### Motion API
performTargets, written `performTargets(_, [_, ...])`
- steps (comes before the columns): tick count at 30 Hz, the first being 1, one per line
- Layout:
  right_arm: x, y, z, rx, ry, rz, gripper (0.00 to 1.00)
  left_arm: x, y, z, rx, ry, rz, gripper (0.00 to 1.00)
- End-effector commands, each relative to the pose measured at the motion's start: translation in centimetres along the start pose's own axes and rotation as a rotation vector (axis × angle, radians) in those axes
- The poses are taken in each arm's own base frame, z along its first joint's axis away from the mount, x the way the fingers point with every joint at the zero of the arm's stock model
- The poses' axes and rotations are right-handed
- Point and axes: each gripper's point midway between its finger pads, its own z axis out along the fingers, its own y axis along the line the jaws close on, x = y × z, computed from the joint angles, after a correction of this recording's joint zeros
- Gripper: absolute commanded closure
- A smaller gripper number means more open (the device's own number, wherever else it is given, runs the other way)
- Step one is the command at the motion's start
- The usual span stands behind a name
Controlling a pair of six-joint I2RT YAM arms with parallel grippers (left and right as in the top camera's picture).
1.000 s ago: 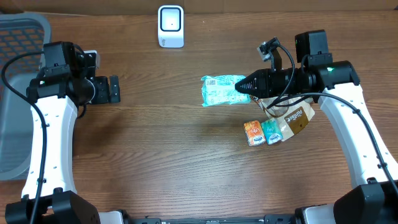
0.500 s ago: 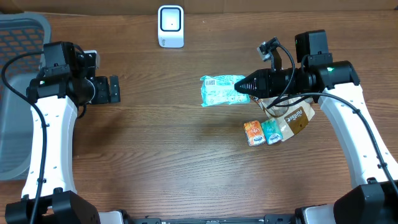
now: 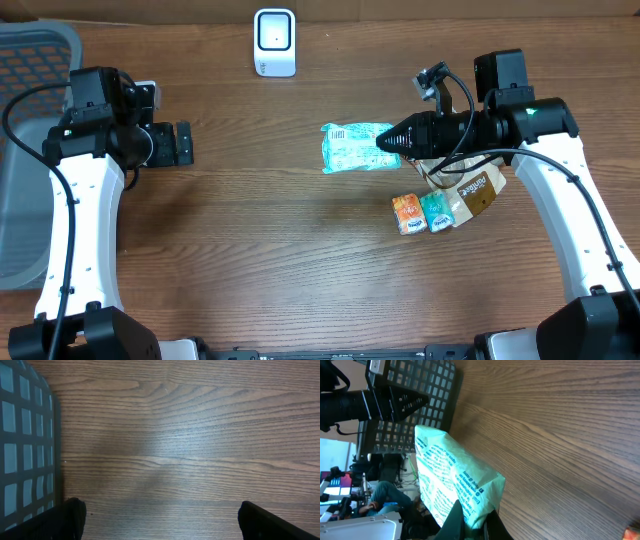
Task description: Scan the item barcode
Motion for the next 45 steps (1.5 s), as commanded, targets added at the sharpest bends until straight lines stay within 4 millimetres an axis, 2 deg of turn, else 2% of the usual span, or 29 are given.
performTargets(1, [-0.2,0.9,-0.5,-0.015,-0.016,0.026,0.96,-0.3,-0.3,-0.2,0.014,-0.01,0.028,0.01])
performTargets(4, [-0.2,0.3,-0.5,0.025,-0.021,0.074,0.96,-0.3,-0.3,-0.2,0.014,-0.01,0.028,0.0])
performTargets(10, [-1.0,0.9,-0.8,0.091,-0.032,0.059,0.96,-0.3,-0.3,-0.2,0.014,-0.01,0.028,0.0])
performTargets(18, [-3.5,2.1,-1.0,0.369,-0.105,0.003,0.96,-0.3,-0.3,-0.2,0.014,-0.01,0.028,0.01])
performTargets(24, [-7.7,4.1,-2.3,0.556,-0.166,-0.088,0.96,-0.3,-0.3,-0.2,0.014,-0.01,0.028,0.0])
performTargets(28, [-11.0,5.0,-2.2,0.645,-0.192,-0.176,0.96,-0.3,-0.3,-0.2,0.015,-0.009,0.027,0.0])
performTargets(32, [-14.9,4.5,-1.7,0.787,-0.28,-0.3,0.96,-0.3,-0.3,-0.2,0.014,-0.01,0.028,0.01])
performTargets(35, [-18.3,3.6,-0.2,0.916,-0.358,-0.438,0.96,-0.3,-0.3,-0.2,0.014,-0.01,0.028,0.0])
performTargets(39, [-22.8,1.8,2.8,1.09,-0.421,-0.653,0.96,-0.3,-0.3,-0.2,0.014,-0.01,0.028,0.0])
performTargets(45, [-26.8,-1.5,9.9,1.227,-0.311,-1.103,0.96,-0.3,-0.3,-0.2,0.014,-0.01,0.028,0.0])
